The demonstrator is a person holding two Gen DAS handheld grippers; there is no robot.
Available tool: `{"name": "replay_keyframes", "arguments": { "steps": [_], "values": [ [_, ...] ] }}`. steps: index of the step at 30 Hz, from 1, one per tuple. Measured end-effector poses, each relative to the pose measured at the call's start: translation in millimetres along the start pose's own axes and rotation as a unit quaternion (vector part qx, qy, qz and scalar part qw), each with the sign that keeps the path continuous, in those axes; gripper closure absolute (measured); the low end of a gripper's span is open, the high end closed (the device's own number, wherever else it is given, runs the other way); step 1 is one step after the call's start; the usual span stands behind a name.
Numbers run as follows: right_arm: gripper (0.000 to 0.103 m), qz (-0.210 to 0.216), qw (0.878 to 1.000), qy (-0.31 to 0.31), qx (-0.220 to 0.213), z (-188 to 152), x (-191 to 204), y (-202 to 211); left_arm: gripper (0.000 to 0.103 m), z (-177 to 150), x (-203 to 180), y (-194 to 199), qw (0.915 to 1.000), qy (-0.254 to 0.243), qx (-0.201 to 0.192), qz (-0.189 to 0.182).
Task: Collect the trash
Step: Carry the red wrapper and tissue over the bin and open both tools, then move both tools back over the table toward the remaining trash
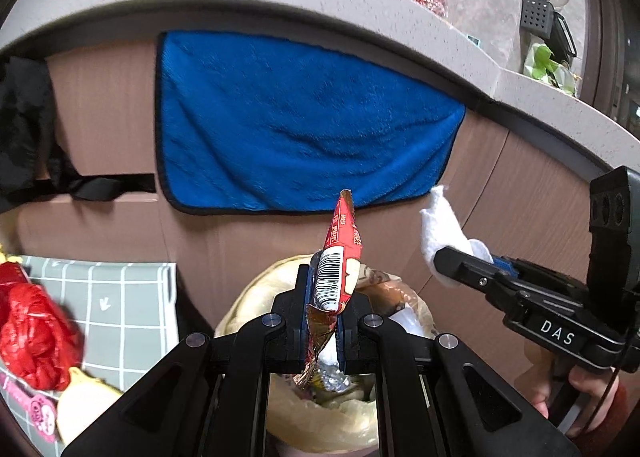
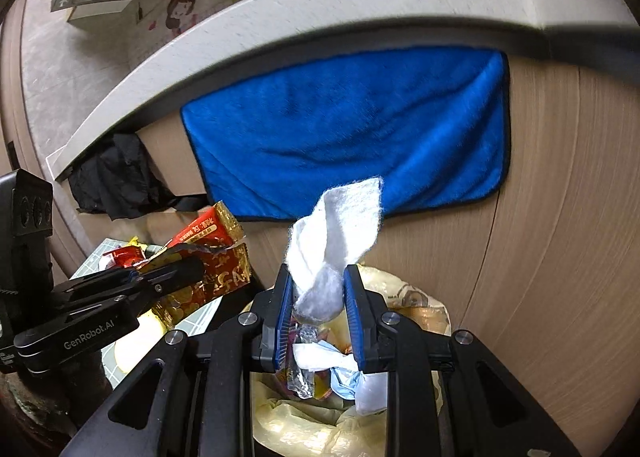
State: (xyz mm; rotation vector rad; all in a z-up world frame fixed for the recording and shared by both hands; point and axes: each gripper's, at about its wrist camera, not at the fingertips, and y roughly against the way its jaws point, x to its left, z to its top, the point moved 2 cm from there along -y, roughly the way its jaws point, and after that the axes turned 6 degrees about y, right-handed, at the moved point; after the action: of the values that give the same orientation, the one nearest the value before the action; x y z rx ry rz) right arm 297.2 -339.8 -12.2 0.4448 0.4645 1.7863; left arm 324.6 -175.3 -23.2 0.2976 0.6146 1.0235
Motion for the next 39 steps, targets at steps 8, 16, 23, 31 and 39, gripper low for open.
{"name": "replay_keyframes", "arguments": {
  "steps": [8, 16, 23, 31, 39],
  "values": [
    [0.062, 0.005, 0.998, -0.05, 0.022, -14, -25, -17, 0.044, 7, 18, -28, 0.996, 0.04, 0.044, -0.067],
    [0.061, 0.021, 0.996, -0.081, 0.031, -29, -29, -15, 0.043, 16, 62, 6, 0.9961, 0.079, 0.027, -0.029],
    [0.061, 0.02, 0.997, -0.072, 0.007, -19, -10, -4, 0.043, 21, 121, 64, 0.9927, 0.114, -0.023, 0.03],
    [0.061, 0.045, 0.998, -0.038, 0.0, -6, 45, -12, 0.043, 5, 178, 115, 0.9869, 0.125, -0.056, 0.084],
    [0.061, 0.094, 0.995, 0.001, 0.028, -10, 116, -40, 0.043, -21, 259, 162, 0.9712, 0.181, -0.081, 0.131]
  ]
}}
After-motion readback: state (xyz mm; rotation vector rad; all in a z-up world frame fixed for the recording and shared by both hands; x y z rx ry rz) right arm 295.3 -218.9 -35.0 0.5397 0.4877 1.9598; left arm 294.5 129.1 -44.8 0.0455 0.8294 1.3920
